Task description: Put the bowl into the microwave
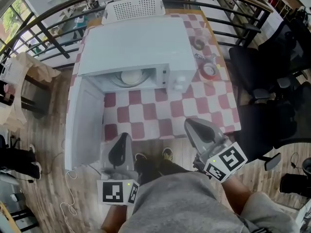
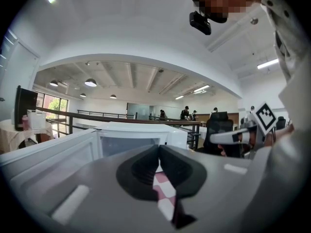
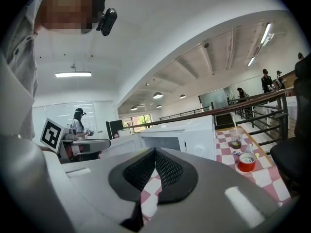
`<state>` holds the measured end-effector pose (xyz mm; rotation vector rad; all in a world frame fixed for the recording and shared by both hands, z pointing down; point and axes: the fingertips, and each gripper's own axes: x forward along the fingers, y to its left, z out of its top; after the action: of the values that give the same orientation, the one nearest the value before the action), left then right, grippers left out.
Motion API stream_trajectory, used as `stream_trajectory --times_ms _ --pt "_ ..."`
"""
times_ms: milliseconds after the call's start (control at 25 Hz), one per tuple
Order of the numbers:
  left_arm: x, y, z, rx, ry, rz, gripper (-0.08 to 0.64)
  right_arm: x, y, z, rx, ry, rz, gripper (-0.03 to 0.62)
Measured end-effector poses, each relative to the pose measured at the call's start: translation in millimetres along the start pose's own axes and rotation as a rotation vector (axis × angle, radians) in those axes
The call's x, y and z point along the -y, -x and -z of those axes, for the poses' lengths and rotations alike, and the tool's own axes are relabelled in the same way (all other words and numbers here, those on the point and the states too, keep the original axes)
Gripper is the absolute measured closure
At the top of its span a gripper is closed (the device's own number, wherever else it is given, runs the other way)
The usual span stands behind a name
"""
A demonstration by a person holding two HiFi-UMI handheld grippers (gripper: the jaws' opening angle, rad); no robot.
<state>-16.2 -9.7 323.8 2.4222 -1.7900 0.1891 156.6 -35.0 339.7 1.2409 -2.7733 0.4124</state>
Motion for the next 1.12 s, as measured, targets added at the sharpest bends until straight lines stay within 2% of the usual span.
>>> stream_trajectory --times_ms 200,560,1120 --pt "-4.5 5.9 6.5 -0.004 0.019 0.013 0.548 -10.2 2.0 5.8 -0.008 -0.010 0.002 0.591" --pt "-6.7 38.5 5.4 0.015 0.028 0.076 0.548 -34.7 19.3 -3.3 0.013 0.019 0.062 0.591" --pt "-30.9 137.5 11.9 0.060 0.038 0.067 0.548 -131.6 51.6 8.6 0.013 0.075 0.085 0.591"
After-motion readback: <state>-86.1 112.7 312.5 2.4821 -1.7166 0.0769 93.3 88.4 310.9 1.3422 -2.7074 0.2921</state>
